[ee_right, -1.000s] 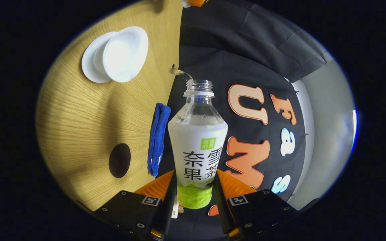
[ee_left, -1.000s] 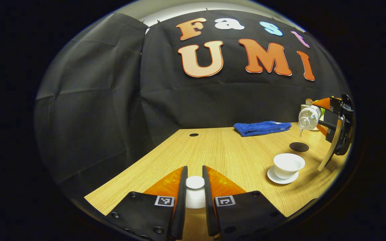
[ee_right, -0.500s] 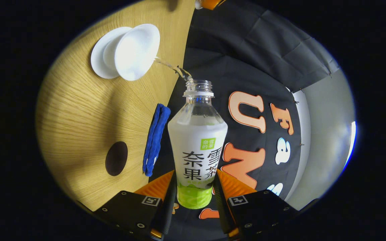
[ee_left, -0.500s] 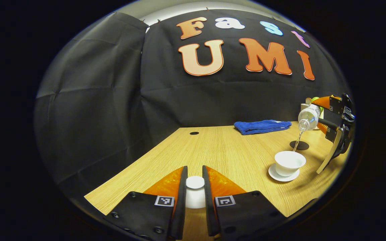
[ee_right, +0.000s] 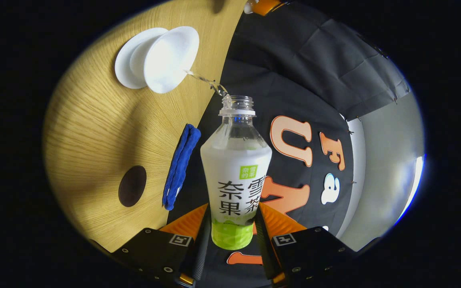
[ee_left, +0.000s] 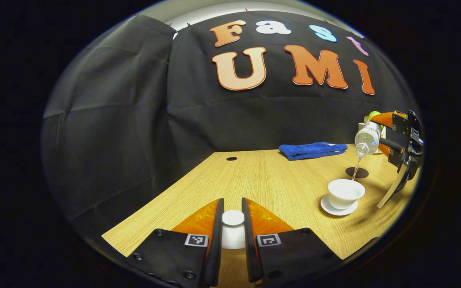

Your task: Open the teacup lid with one hand, grasp the water bottle and pour water into the teacup with the other hand; after pouring, place the water bottle on the coaster and then close the teacup lid.

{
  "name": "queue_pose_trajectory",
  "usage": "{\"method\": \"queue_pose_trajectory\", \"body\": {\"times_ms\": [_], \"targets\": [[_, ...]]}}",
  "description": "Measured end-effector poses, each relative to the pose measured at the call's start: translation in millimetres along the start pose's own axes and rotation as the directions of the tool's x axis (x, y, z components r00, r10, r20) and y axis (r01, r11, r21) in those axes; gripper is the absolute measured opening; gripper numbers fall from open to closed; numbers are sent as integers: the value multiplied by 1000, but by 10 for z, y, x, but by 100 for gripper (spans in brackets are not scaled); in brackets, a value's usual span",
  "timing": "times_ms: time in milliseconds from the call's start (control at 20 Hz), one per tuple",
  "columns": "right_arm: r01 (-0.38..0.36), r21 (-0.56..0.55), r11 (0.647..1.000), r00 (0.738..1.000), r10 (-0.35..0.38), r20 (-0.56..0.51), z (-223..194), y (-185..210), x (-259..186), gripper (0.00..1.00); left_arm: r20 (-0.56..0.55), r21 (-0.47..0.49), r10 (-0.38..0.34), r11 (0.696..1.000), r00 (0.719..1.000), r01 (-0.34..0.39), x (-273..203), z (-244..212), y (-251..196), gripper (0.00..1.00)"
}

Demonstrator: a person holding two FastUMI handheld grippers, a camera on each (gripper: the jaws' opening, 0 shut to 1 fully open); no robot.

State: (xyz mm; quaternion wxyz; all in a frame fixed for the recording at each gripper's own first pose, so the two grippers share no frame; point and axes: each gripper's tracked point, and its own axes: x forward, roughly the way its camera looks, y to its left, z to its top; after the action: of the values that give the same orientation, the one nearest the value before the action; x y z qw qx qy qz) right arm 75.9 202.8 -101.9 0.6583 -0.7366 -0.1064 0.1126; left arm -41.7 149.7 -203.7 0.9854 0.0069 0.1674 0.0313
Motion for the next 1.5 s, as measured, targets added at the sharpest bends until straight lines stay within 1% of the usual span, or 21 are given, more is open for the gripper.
{"method": "queue_pose_trajectory", "body": {"times_ms": [400, 450, 500, 550, 600, 650, 900, 1050, 1100, 1150, 1200, 1250, 1500], "targets": [[39, -54, 998, 999, -38, 30, 24, -79, 2, 59, -7, 16, -10, 1000, 1000, 10, -3, -14, -15, 30], [36, -62, 997, 999, -34, 29, 12, -79, 11, 55, -7, 14, -10, 1000, 1000, 10, -16, -10, -4, 30], [33, -66, 997, 999, -32, 26, 2, -79, 23, 59, -9, 14, -8, 1000, 1000, 8, -9, -21, -1, 30], [36, -73, 997, 999, -33, 31, 6, -94, 21, 59, -14, 14, -3, 1000, 1000, 3, -9, -40, 20, 30], [41, -84, 996, 999, -39, 34, 2, -113, 26, 59, -19, 12, -1, 1000, 1000, 1, -7, -57, 31, 27], [47, -96, 994, 998, -43, 38, -8, -129, 24, 59, -20, 10, -1, 1000, 1000, 1, -2, -63, 23, 30], [70, -145, 987, 996, -62, 60, -38, -201, 25, 59, -21, 11, -11, 1000, 1000, 11, -7, -65, -18, 30], [101, -203, 974, 992, -83, 98, 37, -276, 16, 59, -22, 18, -15, 1000, 1000, 15, -11, -53, -31, 30], [110, -215, 970, 990, -89, 106, 46, -291, 17, 59, -19, 18, -16, 1000, 1000, 16, -10, -52, -29, 27], [116, -225, 967, 989, -91, 119, 64, -287, 31, 59, -17, 18, -17, 1000, 1000, 17, -20, -44, -40, 30], [124, -236, 964, 987, -96, 127, 75, -303, 34, 55, -18, 17, -18, 1000, 1000, 18, -22, -41, -42, 27], [134, -248, 959, 985, -102, 139, 88, -329, 49, 59, -19, 16, -20, 1000, 1000, 21, -27, -46, -43, 30], [186, -296, 937, 973, -133, 189, 155, -410, 77, 59, -15, 19, -22, 1000, 1000, 23, -33, -31, -47, 30]]}}
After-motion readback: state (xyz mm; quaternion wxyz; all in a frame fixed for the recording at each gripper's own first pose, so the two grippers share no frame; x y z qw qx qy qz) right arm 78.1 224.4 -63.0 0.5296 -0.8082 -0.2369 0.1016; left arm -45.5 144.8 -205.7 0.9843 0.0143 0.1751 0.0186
